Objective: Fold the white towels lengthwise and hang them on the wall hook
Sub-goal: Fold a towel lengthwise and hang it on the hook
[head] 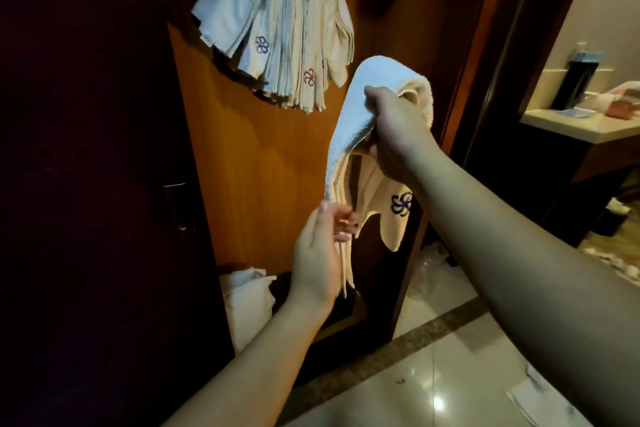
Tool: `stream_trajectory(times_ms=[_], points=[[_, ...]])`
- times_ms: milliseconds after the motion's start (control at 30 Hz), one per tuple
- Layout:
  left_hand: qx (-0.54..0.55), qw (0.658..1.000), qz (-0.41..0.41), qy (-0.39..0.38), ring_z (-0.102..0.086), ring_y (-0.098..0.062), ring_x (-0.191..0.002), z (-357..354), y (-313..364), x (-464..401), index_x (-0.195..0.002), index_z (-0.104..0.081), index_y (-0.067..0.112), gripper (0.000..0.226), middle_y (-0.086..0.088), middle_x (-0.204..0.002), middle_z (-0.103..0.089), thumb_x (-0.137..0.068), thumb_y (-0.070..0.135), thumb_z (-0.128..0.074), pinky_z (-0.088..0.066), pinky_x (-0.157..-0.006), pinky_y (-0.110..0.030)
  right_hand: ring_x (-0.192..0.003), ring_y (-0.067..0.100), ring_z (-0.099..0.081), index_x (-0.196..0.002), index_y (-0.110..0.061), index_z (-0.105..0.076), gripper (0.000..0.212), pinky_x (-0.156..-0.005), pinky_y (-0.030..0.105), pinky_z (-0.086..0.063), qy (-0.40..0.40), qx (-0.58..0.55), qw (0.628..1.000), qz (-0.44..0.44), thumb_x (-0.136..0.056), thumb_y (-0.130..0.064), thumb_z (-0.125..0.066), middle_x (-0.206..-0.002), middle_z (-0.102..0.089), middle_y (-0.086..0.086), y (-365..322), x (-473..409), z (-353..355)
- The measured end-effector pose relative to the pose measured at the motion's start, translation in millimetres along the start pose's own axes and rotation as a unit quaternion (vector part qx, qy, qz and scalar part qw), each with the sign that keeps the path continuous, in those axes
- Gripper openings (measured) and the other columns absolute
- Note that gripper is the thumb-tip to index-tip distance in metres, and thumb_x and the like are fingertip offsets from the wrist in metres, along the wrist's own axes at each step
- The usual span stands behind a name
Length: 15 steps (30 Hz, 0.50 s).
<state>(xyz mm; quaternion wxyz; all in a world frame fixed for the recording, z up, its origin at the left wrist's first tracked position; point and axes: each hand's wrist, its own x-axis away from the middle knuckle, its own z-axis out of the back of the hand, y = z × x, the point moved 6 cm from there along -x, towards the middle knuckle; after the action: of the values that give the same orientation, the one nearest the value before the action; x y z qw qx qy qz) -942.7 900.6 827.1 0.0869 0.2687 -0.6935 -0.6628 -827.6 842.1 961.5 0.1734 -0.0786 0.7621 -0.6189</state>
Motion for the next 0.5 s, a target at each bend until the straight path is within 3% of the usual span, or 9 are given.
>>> stream_trajectory(times_ms=[100,167,233,300,367,400,433,500], points=[[0.008,0.994,-0.006,-0.108,-0.046,0.001,-0.132,-29.0,16.0,-0.9,-0.143,-0.048,0.029,0.074,0.020,-0.139,-0.054,-0.092,0.067,-0.009,-0.030,-0.111,-0.024,-0.084,0.023,-0.063,-0.094,-0.018,-0.052,0.015,-0.058,0.030,-0.055,-0.013,0.016,1.000,0.009,-0.100,-0.031,-0.050,-0.092,-0.060,0.009,-3.4,1.6,-12.3],[0.016,0.991,-0.003,-0.134,-0.033,0.019,-0.127,-39.9,25.8,-4.1,-0.154,-0.029,0.035,0.079,0.039,-0.134,-0.038,-0.085,0.067,-0.006,-0.018,-0.110,-0.017,-0.084,0.022,-0.062,-0.093,-0.019,-0.051,0.015,-0.055,0.028,-0.053,-0.018,0.027,0.999,0.017,-0.100,-0.032,-0.050,-0.093,-0.059,0.008,-8.8,4.6,-18.9],[0.026,0.990,0.016,-0.136,-0.028,0.026,-0.117,-44.2,29.2,-11.9,-0.156,-0.017,0.037,0.087,0.045,-0.125,-0.030,-0.077,0.072,-0.007,-0.013,-0.110,-0.019,-0.085,0.020,-0.062,-0.091,-0.019,-0.051,0.016,-0.057,0.028,-0.053,-0.019,0.027,0.999,0.021,-0.101,-0.032,-0.049,-0.092,-0.059,0.007,-13.6,6.2,-22.2],[0.011,0.992,0.019,-0.120,-0.029,0.021,-0.117,-41.8,27.3,-24.6,-0.154,-0.021,0.038,0.104,0.037,-0.126,-0.031,-0.063,0.088,-0.011,-0.020,-0.108,-0.016,-0.088,0.021,-0.064,-0.091,-0.020,-0.052,0.016,-0.066,0.033,-0.058,-0.021,0.009,0.999,0.024,-0.101,-0.032,-0.050,-0.093,-0.061,0.007,-17.1,6.1,-23.2],[-0.028,0.995,-0.007,-0.100,-0.041,0.030,-0.096,-36.2,34.2,-34.5,-0.135,-0.043,0.041,0.107,0.034,-0.113,-0.045,-0.050,0.096,-0.011,-0.032,-0.087,0.001,-0.099,0.026,-0.066,-0.093,-0.020,-0.054,0.015,-0.084,0.042,-0.059,-0.020,-0.006,0.999,0.028,-0.099,-0.034,-0.052,-0.104,-0.065,0.009,-18.1,4.5,-20.8],[-0.054,0.995,0.000,-0.079,-0.049,0.024,-0.094,-30.9,37.7,-40.2,-0.132,-0.050,0.039,0.109,0.028,-0.109,-0.053,-0.048,0.094,-0.008,-0.036,-0.081,-0.001,-0.104,0.027,-0.065,-0.096,-0.020,-0.055,0.016,-0.089,0.044,-0.057,-0.010,0.000,0.999,0.033,-0.098,-0.036,-0.053,-0.110,-0.065,0.010,-17.2,0.3,-17.4],[-0.077,0.996,0.013,-0.047,-0.055,0.010,-0.107,-24.2,38.1,-46.2,-0.137,-0.052,0.032,0.116,0.018,-0.116,-0.060,-0.050,0.091,-0.004,-0.037,-0.087,-0.009,-0.107,0.027,-0.064,-0.100,-0.019,-0.057,0.021,-0.092,0.044,-0.056,0.004,0.015,0.999,0.040,-0.096,-0.039,-0.054,-0.113,-0.065,0.009,-17.2,-0.6,-13.2],[-0.075,0.997,0.017,0.007,-0.048,-0.015,-0.132,-15.1,44.0,-55.4,-0.146,-0.049,0.022,0.129,-0.001,-0.138,-0.058,-0.052,0.094,0.001,-0.031,-0.101,-0.020,-0.111,0.026,-0.063,-0.112,-0.013,-0.061,0.048,-0.100,0.046,-0.051,0.037,0.067,0.995,0.056,-0.085,-0.052,-0.058,-0.116,-0.066,0.006,-18.7,-4.6,-0.9]])
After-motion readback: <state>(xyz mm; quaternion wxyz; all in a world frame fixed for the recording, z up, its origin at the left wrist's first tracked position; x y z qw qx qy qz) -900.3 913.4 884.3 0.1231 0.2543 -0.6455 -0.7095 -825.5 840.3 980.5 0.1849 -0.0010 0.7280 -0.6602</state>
